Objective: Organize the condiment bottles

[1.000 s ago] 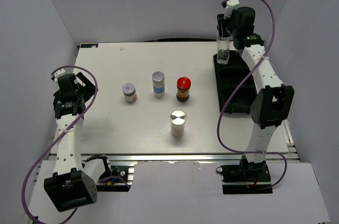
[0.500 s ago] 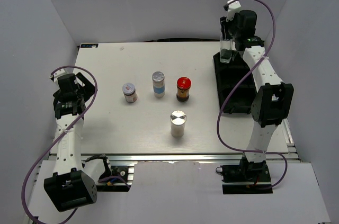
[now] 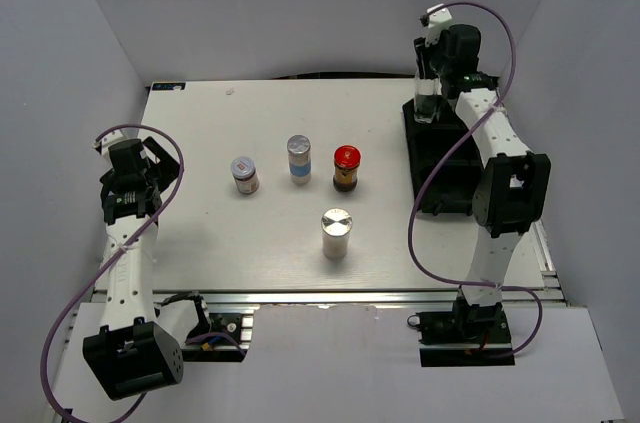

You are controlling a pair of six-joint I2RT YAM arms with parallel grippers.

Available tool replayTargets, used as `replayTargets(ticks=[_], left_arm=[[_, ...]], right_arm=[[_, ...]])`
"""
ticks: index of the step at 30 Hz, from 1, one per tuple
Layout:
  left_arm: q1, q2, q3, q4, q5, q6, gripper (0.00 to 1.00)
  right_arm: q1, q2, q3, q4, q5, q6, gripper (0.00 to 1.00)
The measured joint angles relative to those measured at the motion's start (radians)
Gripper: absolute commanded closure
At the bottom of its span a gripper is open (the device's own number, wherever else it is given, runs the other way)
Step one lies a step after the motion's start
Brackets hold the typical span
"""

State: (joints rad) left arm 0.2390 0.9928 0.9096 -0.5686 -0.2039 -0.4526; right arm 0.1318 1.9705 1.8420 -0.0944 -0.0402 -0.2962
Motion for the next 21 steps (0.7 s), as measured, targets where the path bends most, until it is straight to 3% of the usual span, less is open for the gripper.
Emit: replayTargets(ticks=[6, 8, 9, 12, 15, 21], left_arm=[[0.0, 0.0, 0.0, 0.0, -0.003, 0.0, 0.02], [0.0, 0.0, 0.0, -0.001, -0.003, 0.0, 0.02], [0.0, 0.0, 0.0, -0.001, -0.004, 0.0, 0.02], [0.0, 0.0, 0.0, -0.003, -0.006, 0.0, 0.02], [0.0, 0.0, 0.0, -0.003, -0.006, 0.0, 0.02], [0.0, 0.0, 0.0, -0.004, -0.007, 0.0, 0.02]], right_arm=[[-0.001, 0.028, -0.008, -0.002, 0.0, 0.0, 1.0], [-0.001, 0.033, -0.01, -0.002, 0.001, 0.0, 0.87], [-0.001, 0.033, -0.016, 0.0, 0.002, 0.001, 0.73], [-0.001, 0.033, -0.028, 0.002, 0.011, 0.005, 0.54], [-0.002, 0.033, -0.034, 0.028, 0.019, 0.007, 0.42], [-0.005, 0.031, -0.034, 0.092, 0.063, 0.006, 0.33]])
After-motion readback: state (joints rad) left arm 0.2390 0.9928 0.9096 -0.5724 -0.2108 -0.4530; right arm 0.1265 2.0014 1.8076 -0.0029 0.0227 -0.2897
